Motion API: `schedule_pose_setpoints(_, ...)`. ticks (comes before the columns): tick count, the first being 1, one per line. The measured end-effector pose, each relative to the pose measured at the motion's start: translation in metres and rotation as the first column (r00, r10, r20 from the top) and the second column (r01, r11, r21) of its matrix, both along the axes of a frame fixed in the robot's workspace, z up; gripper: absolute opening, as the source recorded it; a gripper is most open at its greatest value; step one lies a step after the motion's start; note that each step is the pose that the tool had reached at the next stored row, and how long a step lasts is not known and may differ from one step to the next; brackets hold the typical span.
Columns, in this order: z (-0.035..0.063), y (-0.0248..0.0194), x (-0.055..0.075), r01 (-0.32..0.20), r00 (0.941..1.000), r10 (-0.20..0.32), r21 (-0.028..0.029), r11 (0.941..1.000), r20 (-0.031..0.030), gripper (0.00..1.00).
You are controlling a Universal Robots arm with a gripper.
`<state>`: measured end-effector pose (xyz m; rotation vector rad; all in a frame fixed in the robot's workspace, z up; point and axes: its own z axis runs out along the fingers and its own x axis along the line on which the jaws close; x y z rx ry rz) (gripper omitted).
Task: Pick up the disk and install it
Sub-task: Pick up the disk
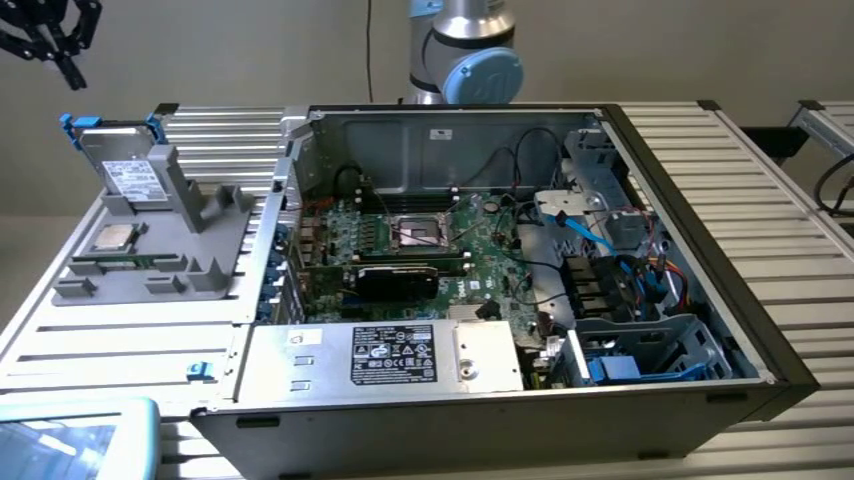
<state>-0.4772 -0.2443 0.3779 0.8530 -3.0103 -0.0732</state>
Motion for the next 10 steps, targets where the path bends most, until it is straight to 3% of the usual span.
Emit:
schedule_pose_setpoints(3, -0.0001, 0.0, 0.0, -0.048, 0.9988, 0.048, -0.0105, 0.9988, 0.0001, 0.11)
schedule_pose_setpoints(7, -0.0001, 0.0, 0.0, -0.12, 0.9928, 0.12, -0.0115, 0.9927, 0.0005, 0.11)
schedule_pose_setpoints(10, -0.0001, 0.0, 0.0, -0.175, 0.9846, 0.175, -0.0116, 0.9845, 0.0008, 0.11)
